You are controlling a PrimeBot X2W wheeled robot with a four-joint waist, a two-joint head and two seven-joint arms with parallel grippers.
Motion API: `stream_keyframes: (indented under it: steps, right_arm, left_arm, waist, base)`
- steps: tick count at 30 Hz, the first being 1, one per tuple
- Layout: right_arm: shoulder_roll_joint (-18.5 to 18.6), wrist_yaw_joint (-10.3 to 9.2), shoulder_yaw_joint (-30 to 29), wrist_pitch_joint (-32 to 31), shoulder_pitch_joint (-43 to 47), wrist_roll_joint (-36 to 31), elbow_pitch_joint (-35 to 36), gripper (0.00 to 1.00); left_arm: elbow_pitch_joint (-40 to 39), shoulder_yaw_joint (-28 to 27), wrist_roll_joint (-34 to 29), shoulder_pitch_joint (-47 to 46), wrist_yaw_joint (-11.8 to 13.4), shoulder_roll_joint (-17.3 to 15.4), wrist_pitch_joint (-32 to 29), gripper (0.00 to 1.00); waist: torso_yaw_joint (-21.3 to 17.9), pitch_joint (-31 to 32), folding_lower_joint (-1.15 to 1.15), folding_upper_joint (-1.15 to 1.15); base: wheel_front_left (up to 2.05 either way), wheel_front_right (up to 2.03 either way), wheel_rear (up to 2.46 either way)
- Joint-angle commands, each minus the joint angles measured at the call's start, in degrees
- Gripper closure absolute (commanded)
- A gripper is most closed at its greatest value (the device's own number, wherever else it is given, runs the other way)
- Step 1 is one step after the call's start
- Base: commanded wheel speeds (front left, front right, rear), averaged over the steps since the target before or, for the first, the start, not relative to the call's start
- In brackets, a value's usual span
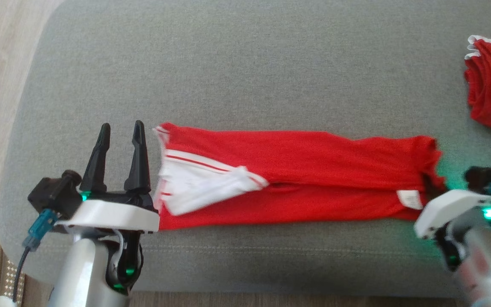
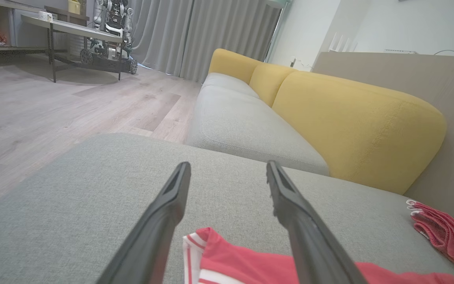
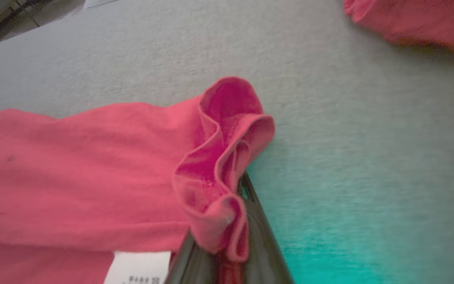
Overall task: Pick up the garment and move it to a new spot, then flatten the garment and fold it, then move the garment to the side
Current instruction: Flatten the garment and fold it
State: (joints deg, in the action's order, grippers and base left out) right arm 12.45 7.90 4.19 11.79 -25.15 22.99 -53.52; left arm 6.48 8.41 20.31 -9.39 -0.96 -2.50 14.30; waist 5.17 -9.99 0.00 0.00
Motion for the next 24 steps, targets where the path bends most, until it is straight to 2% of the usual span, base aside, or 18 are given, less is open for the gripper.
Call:
stream_keyframes:
  steps: [1, 11, 18, 24]
  right_arm:
    - [3.09, -0.42, -0.68, 0.76, -1.04, -1.03, -0.49, 1.00]
    - [8.01, -0.42, -9.63, 1.98, -5.51, -10.53, -3.95, 1.00]
    - [5.26, -0.42, -10.76, 1.47, -6.66, -14.17, -3.15, 1.00]
    - [2.36, -0.42, -7.69, -0.93, -5.79, -12.29, 1.90, 1.00]
  left_arm:
    - [-2.10, -2.05, 0.29, -1.92, 0.25, -0.38, 0.70, 0.00]
    - [-2.05, -2.15, 0.57, -2.05, 0.27, -0.38, 0.70, 0.00]
    - [-1.97, -2.09, 0.90, -1.63, 0.37, -0.38, 0.70, 0.00]
    - [-1.61, -2.23, 1.16, -1.02, 0.37, -0.38, 0.70, 0.00]
  waist:
    - [-0.09, 0.13, 0.00, 0.00]
    - [-0.30, 0.22, 0.00, 0.00]
    - [-0.35, 0.55, 0.00, 0.00]
    - [-0.59, 1.68, 0.00, 0.00]
  base:
    - [0.00, 0.00, 0.00]
    - [0.00, 0.00, 0.00]
    - [0.00, 0.00, 0.00]
    - [0.00, 0.00, 0.00]
